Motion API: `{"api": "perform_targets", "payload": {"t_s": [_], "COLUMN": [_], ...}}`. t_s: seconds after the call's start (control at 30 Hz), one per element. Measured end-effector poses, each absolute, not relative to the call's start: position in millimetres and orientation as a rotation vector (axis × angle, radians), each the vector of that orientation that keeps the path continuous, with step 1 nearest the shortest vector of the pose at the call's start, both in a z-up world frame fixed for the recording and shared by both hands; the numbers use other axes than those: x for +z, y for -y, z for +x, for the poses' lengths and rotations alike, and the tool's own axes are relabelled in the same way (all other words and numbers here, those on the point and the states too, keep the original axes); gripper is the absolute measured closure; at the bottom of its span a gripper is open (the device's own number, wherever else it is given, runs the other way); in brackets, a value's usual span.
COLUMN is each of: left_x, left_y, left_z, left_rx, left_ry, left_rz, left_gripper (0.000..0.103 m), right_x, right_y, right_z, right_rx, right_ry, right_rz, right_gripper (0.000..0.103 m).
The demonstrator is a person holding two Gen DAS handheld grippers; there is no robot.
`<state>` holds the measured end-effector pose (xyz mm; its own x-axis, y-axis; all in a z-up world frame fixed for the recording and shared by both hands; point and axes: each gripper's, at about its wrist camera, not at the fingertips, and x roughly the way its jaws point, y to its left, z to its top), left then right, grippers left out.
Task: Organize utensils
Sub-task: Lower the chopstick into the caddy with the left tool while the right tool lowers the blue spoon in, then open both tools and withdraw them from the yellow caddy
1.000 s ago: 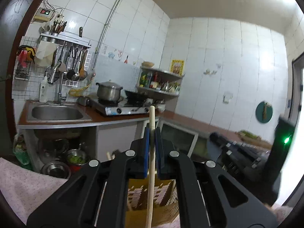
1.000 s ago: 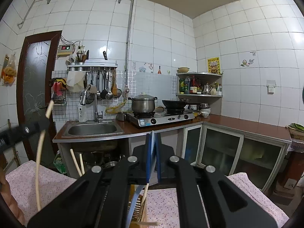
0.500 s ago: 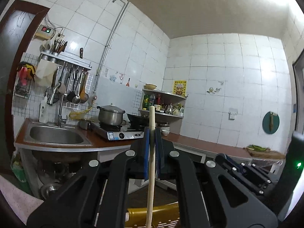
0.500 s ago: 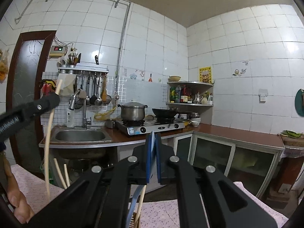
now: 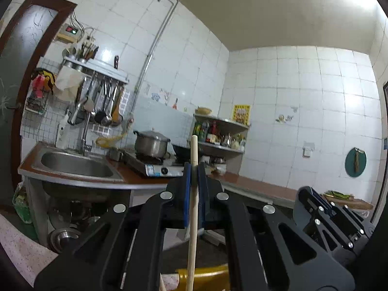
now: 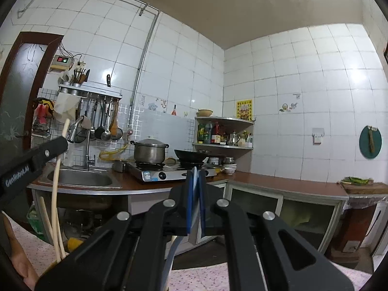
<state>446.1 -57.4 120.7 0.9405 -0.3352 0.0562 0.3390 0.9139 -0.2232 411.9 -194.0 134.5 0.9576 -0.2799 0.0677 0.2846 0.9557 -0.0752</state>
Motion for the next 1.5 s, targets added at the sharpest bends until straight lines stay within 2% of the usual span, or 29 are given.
{"api": "perform_targets", "payload": {"t_s": [0.53,1.13,1.4,1.47,1.5], "left_x": [97,104,92,96,99], "left_y": [51,58,43,39,36], "left_z": [416,411,403,399,397], "left_rx": [-0.402,-0.342,-0.336,-0.335,-0.330], "left_ry": [-0.036,-0.024,-0.121,-0.154,-0.163], "left_rz": [-0.157,-0.067,-0.082,-0.089,-0.096], "left_gripper": [0.098,0.099,0.098,0.084,0.060], "right_x": [92,100,81,83,86], "right_y": [193,207,207,205,205], "right_z": [406,395,400,398,394], "right_rx": [-0.073,-0.063,-0.022,-0.014,-0.011], "right_ry": [0.020,-0.011,-0.123,-0.142,-0.146], "right_rz": [-0.096,-0.080,-0.047,-0.048,-0.046], "right_gripper": [0.098,0.097,0.096,0.094,0.076]}}
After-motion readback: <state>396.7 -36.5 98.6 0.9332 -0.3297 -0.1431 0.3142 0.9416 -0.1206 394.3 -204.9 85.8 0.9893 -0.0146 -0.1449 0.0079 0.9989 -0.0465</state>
